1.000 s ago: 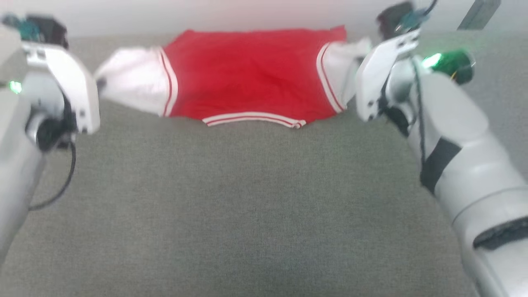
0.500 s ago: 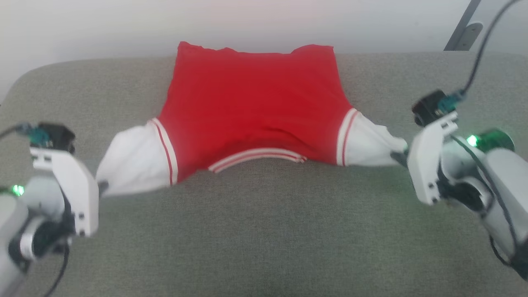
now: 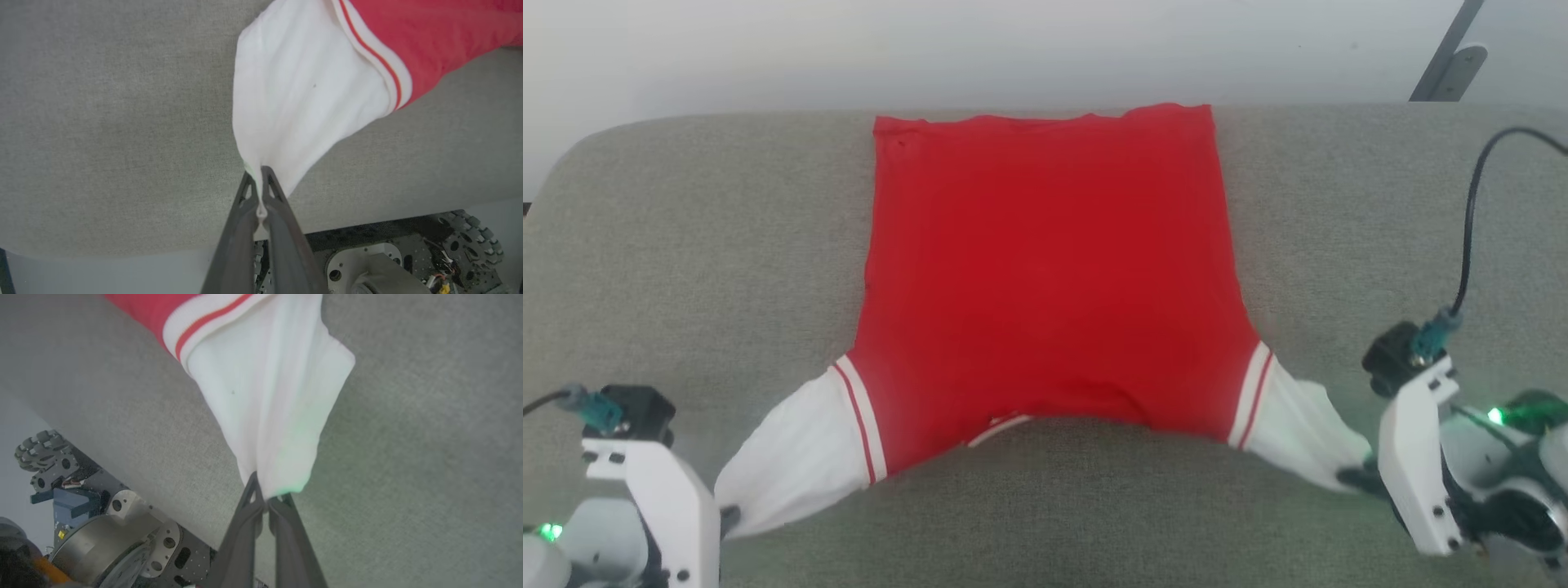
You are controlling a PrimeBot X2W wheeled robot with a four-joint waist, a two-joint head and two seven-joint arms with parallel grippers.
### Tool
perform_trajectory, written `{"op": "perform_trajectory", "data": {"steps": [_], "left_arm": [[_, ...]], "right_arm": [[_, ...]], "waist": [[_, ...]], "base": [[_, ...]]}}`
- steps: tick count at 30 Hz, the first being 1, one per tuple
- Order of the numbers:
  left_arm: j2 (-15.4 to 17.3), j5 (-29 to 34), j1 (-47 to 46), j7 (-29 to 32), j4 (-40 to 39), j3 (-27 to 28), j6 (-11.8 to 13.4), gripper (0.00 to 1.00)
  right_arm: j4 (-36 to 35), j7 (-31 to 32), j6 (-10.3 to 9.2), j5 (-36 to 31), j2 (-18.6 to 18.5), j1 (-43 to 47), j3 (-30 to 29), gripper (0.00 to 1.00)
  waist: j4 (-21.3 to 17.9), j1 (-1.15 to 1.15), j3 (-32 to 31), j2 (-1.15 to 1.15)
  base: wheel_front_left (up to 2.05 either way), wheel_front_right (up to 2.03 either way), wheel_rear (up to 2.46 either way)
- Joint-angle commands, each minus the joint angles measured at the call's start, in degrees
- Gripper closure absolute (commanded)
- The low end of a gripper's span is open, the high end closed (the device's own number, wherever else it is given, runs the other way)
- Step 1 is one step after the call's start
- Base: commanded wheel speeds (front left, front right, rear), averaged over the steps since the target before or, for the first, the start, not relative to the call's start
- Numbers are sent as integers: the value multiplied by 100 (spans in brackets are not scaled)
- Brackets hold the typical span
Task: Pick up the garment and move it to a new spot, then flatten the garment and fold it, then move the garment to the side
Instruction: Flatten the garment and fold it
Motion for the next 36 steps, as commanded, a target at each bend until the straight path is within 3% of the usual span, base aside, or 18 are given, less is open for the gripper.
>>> {"op": "perform_trajectory", "data": {"steps": [1, 6, 10, 18, 19, 20, 22, 30, 36], "left_arm": [[72, -106, 169, -9, -111, 38, 111, 100], [415, -301, 618, 58, -517, 33, 450, 100], [562, -454, 874, -47, -757, 82, 597, 100], [358, -338, 962, -399, -584, 66, 455, 100], [311, -302, 944, -418, -513, 44, 407, 100], [262, -280, 918, -440, -453, 21, 359, 100], [176, -236, 866, -459, -351, -13, 288, 100], [-58, -68, 707, -463, -220, -106, 139, 100], [-189, 20, 511, -491, -219, -121, 48, 100]], "right_arm": [[-149, 173, 1, 73, -74, 189, -75, 100], [-741, 792, 1, 249, -253, 812, -431, 100], [-1116, 1146, 1, 229, -195, 1289, -846, 100], [-1157, 1333, 1, -537, 455, 1783, -1453, 100], [-1102, 1322, 1, -658, 559, 1781, -1503, 63], [-1069, 1314, 1, -766, 668, 1771, -1535, 56], [-1023, 1311, 1, -958, 833, 1752, -1646, 0], [-1577, 1169, 1, -1386, 1353, 1375, -2462, 0], [-1667, 662, 2, -1982, 1707, 611, -2915, 0]], "waist": [[14, 0, -1, 0], [44, 0, 38, 0], [65, 0, 155, 0], [116, 0, 380, 0], [117, 0, 391, 0], [120, 0, 399, 0], [129, 0, 402, 0], [180, 0, 497, 0], [261, 0, 724, 0]], "base": [[0, 0, 0], [0, 0, 0], [0, 0, 0], [0, 0, 0], [0, 0, 0], [0, 0, 0], [0, 0, 0], [0, 0, 0], [0, 0, 0]]}}
